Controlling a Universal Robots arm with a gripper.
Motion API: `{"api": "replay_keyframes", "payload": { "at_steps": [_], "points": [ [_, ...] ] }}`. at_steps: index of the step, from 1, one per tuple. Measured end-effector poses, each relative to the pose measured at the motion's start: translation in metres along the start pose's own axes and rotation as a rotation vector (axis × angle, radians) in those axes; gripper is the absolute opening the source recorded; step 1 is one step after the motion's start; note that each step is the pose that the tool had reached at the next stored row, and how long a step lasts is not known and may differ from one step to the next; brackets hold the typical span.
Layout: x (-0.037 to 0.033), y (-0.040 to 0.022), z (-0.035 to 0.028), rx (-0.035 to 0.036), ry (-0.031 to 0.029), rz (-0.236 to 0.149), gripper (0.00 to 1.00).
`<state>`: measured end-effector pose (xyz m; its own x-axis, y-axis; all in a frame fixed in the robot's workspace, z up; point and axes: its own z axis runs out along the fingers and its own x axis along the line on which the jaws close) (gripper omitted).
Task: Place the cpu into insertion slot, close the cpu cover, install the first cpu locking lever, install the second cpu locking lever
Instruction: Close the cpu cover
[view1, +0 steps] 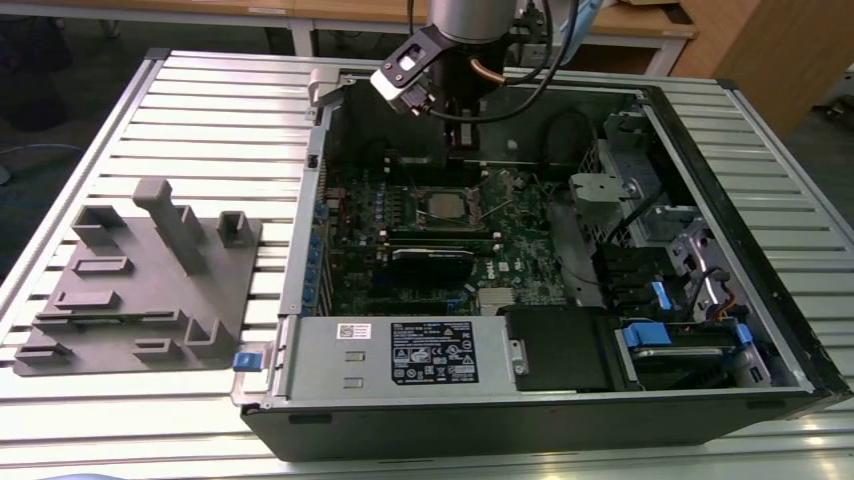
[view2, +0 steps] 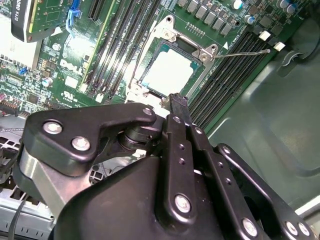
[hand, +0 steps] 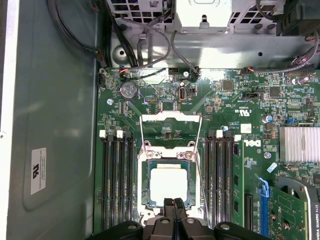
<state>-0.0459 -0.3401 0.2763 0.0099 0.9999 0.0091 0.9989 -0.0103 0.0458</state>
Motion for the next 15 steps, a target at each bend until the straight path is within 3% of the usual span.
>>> {"api": "replay_keyframes", "payload": {
  "at_steps": [11,15],
  "points": [
    [0.0,0.0004,0.0004,-0.0001,0.0,0.0,0.11],
    [0.0001,0.0066,0.0008,0.0001,0.0,0.0,0.11]
  ]
}}
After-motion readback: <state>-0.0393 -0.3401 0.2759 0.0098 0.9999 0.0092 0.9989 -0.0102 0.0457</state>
